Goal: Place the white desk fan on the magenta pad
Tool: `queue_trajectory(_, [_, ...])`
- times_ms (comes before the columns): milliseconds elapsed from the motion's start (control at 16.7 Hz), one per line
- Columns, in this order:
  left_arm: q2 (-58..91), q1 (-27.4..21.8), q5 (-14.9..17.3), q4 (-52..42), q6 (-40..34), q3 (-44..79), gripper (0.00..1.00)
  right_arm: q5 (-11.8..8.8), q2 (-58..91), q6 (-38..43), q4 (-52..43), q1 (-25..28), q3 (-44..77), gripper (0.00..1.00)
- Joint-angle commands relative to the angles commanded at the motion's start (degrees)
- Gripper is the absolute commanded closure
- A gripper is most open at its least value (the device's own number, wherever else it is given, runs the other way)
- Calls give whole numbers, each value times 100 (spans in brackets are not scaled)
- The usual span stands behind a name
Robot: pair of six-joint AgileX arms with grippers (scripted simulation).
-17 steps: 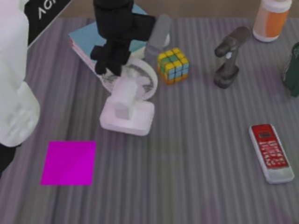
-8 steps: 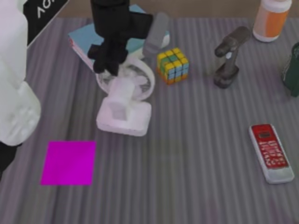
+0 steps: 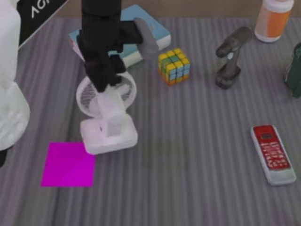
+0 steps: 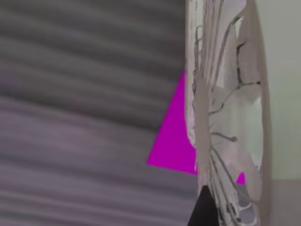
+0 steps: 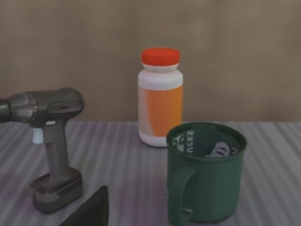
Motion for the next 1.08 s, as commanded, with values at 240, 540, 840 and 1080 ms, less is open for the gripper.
queue_trajectory(240, [-590, 84, -155, 69, -2939, -770, 100, 0, 0, 0, 0, 0, 0, 0])
queue_trajectory(540, [-1534, 191, -212, 483, -7276, -1912, 100, 0, 0, 0, 0, 0, 0, 0])
queue_trajectory(840, [-2415, 299, -72, 1096, -11223, -3104, 100, 0, 0, 0, 0, 0, 0, 0])
queue_trajectory(1080, [-3027, 410, 129, 1651, -13623, -4058, 100, 0, 0, 0, 0, 0, 0, 0])
